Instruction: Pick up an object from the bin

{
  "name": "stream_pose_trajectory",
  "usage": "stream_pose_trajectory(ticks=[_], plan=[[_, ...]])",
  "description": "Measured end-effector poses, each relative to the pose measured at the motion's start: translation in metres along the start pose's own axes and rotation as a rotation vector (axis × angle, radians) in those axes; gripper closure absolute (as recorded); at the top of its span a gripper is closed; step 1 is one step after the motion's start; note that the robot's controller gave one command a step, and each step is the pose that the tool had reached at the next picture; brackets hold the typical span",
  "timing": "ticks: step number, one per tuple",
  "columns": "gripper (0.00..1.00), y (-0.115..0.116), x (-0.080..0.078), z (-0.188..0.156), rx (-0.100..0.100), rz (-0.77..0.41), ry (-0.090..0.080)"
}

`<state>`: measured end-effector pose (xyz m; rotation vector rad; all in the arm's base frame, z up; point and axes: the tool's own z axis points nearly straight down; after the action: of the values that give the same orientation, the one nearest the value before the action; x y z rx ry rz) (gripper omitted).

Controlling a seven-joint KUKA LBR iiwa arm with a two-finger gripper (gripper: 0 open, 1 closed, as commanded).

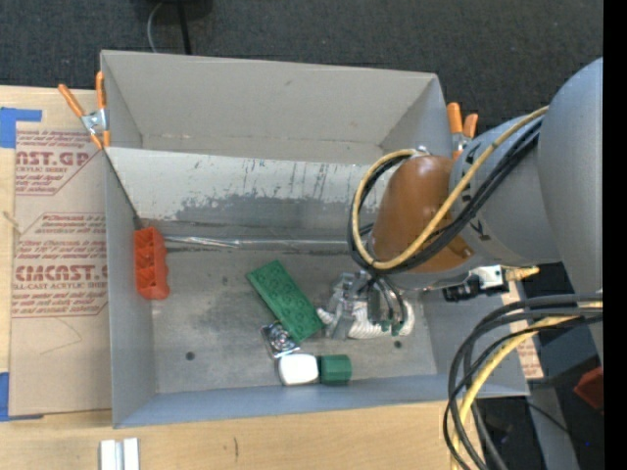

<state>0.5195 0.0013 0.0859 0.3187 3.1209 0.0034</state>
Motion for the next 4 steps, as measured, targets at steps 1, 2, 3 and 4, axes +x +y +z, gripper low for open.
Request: stream_pose_trajectory(ticks=[1, 2, 3, 4], plan=[[1.0, -0.004, 0.004, -0.039, 0.001, 0.023, 0.009], [1.0, -0.001, 0.002, -0.102, 0.001, -0.002, 0.003], [0.0, 0.003, 0.0, -0.159, -0.001, -0.033, -0.001], [0.0, 0.003, 0.001, -0.151, 0.0, -0.041, 0.001]])
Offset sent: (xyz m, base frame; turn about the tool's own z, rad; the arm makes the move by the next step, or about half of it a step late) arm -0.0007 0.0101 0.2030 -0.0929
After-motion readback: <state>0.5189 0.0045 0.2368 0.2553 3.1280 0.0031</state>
